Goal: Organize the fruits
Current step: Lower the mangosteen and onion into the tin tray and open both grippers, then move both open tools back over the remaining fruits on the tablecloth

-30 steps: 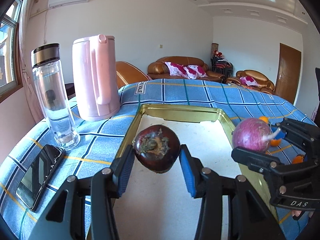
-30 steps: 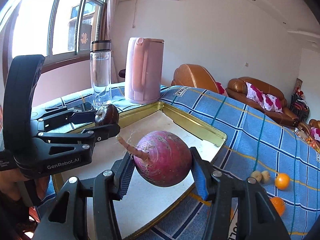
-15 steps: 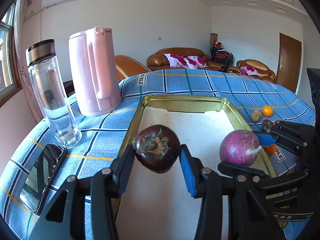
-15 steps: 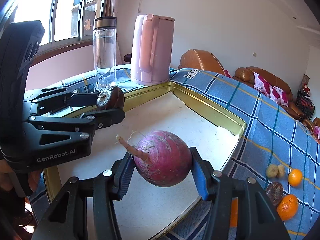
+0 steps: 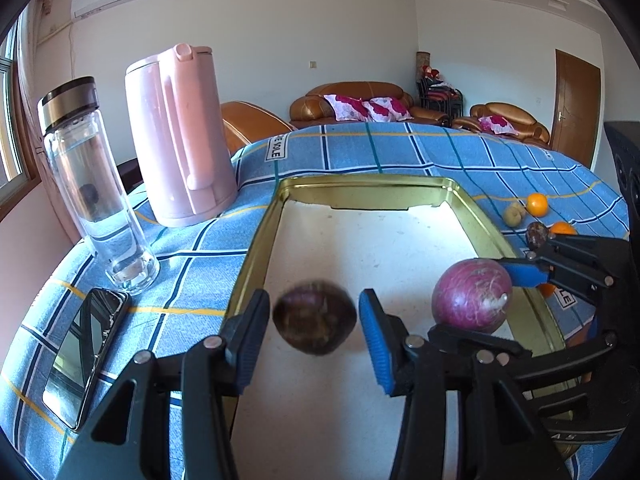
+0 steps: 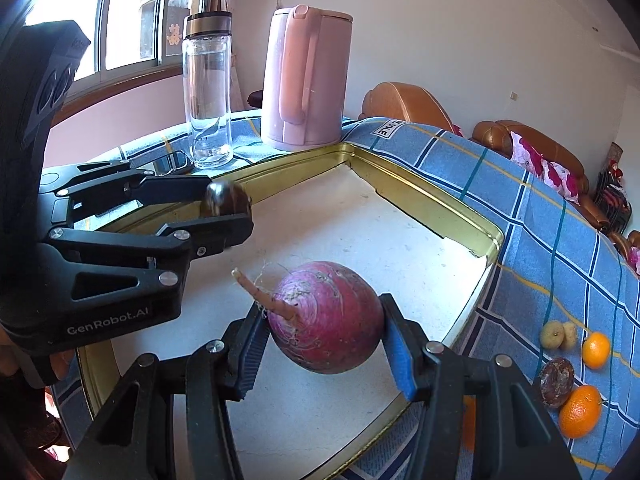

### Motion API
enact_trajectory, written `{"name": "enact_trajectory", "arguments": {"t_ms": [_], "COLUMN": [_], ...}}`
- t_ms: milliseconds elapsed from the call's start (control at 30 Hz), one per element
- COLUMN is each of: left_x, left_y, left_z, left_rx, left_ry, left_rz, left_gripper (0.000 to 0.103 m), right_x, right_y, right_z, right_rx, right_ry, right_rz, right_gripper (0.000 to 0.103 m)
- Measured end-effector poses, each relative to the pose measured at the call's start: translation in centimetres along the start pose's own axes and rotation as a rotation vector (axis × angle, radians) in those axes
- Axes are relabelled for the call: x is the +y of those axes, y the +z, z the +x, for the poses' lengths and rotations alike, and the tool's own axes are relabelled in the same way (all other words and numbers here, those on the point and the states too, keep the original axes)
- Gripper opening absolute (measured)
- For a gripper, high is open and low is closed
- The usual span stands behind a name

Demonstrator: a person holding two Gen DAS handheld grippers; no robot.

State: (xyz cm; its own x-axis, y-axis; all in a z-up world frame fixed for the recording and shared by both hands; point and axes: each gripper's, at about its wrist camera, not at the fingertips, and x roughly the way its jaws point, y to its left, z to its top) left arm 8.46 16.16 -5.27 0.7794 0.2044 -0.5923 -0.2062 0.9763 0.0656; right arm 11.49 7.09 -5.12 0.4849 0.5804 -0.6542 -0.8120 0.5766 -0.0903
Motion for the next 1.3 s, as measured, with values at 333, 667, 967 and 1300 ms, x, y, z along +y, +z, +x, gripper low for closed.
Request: {"name": "enact_trajectory", "arguments": {"t_ms": [333,667,967,1300], "left_x": [0.0,0.0,-0.1,-4.5], "left_y": [0.0,0.0,0.0,0.8], "left_z": [0.0,-0.6,-1.6,-6.5], "left_rx": [-0.008,-0.031,-0.065,-0.212], "left_ry": [0.008,0.028,0.032,-0.073], "left_rz": [0.001,-0.005,-0.03,-0.044], "left_gripper": [0.049,0.068,0.084,0.099], "right_x": [0.1,-0.3,-0.5,-4.3], "right_y": [0.0,0.0,-0.3,-4.7], "right_z": [0.0,-1.1,-2.6,-11.0], "right_rx": [0.005,-0.055,-0.123,-0.227], "right_ry": [-0.013,-0.021,-0.064,-0.187], "right_rz": [-0.009,0.014,0.033,0.122], "right_gripper": [0.055,0.058,0.07,0.07]}}
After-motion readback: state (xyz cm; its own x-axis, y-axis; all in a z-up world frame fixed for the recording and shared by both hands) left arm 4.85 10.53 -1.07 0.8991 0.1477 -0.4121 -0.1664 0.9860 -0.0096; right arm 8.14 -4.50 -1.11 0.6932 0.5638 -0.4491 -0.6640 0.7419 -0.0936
